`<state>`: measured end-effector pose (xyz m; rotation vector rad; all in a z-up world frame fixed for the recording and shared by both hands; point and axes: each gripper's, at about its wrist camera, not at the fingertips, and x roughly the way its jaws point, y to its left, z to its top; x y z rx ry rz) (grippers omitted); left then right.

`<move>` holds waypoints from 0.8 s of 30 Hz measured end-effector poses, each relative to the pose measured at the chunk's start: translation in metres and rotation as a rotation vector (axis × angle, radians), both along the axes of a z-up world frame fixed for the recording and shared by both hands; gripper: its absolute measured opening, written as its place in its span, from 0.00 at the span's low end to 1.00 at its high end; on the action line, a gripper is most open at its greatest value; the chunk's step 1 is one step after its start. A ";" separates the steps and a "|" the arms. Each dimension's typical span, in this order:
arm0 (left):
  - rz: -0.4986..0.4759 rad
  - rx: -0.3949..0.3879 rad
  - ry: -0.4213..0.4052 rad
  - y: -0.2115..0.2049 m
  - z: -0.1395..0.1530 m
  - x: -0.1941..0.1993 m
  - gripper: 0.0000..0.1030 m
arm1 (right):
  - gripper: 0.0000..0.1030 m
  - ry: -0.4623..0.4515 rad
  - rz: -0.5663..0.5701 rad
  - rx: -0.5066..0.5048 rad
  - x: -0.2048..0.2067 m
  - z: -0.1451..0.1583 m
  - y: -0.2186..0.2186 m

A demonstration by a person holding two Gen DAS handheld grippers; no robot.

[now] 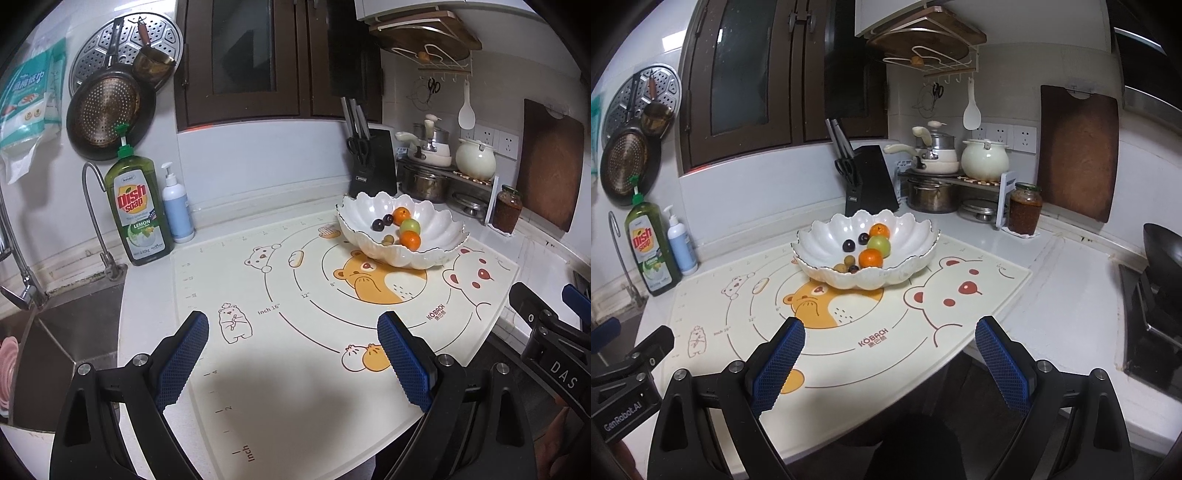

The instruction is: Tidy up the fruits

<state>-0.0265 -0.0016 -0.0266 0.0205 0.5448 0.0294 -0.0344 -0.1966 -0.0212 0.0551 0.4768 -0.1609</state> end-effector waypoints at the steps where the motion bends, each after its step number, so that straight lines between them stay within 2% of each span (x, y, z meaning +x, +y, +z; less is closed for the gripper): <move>1: 0.001 -0.001 -0.002 0.000 0.000 0.000 0.91 | 0.92 0.001 0.000 0.001 0.000 0.000 0.000; 24: -0.002 0.002 -0.005 -0.001 0.002 -0.001 0.91 | 0.92 0.000 0.002 0.002 -0.001 0.000 0.000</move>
